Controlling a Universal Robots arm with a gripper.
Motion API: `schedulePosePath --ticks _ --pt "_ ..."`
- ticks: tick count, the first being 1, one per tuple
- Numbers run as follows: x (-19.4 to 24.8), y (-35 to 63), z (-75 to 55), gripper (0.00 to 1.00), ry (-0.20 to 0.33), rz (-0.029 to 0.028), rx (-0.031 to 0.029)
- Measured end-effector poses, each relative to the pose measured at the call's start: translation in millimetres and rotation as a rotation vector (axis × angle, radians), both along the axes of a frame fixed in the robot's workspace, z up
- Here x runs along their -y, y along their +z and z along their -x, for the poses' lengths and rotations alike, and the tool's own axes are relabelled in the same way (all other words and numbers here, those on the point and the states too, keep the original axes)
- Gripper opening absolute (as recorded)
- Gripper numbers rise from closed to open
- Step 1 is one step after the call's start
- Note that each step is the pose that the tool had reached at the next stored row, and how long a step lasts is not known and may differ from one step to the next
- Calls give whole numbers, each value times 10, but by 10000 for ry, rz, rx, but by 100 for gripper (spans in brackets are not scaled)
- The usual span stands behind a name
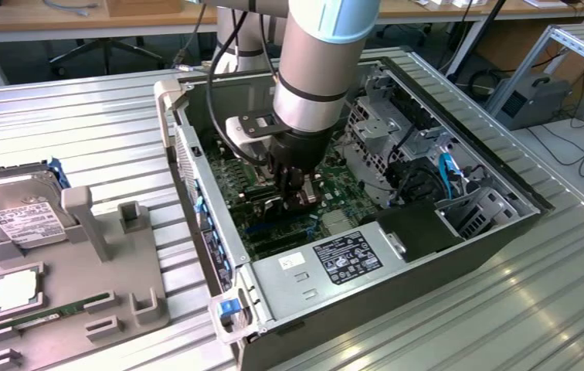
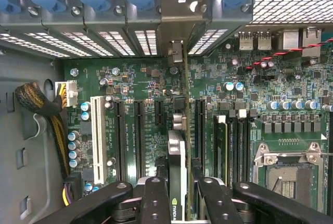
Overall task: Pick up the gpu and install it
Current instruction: 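Insert the gpu into the slot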
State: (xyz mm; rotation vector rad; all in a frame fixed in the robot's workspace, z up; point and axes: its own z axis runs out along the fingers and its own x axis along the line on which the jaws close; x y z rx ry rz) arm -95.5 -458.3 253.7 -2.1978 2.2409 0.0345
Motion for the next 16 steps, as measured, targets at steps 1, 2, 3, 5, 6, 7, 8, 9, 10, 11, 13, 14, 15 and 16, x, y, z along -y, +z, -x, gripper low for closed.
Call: schedulePosePath --ticks 1,2,3,5,6,7,8,9,10,11,13,14,15,16 --pt "0 -5 0 27 0 -5 3" --pt "-1 -12 0 27 0 -8 4" --pt "0 -14 0 27 0 -2 0" --pt "0 -20 0 27 0 -6 2" --pt "0 -21 0 27 0 -5 2" --pt "0 -22 0 27 0 -5 2" --pt "0 -22 0 27 0 -6 2" --pt "0 -22 0 27 0 -6 2" --pt "0 -22 0 27 0 -6 3" --pt "-2 -27 -1 28 -1 -17 7" --pt "0 -22 0 40 0 -7 3" --pt "0 -22 0 46 0 -6 2" --pt "0 -22 0 46 0 -7 3" --pt "0 -2 -1 46 1 -3 1"
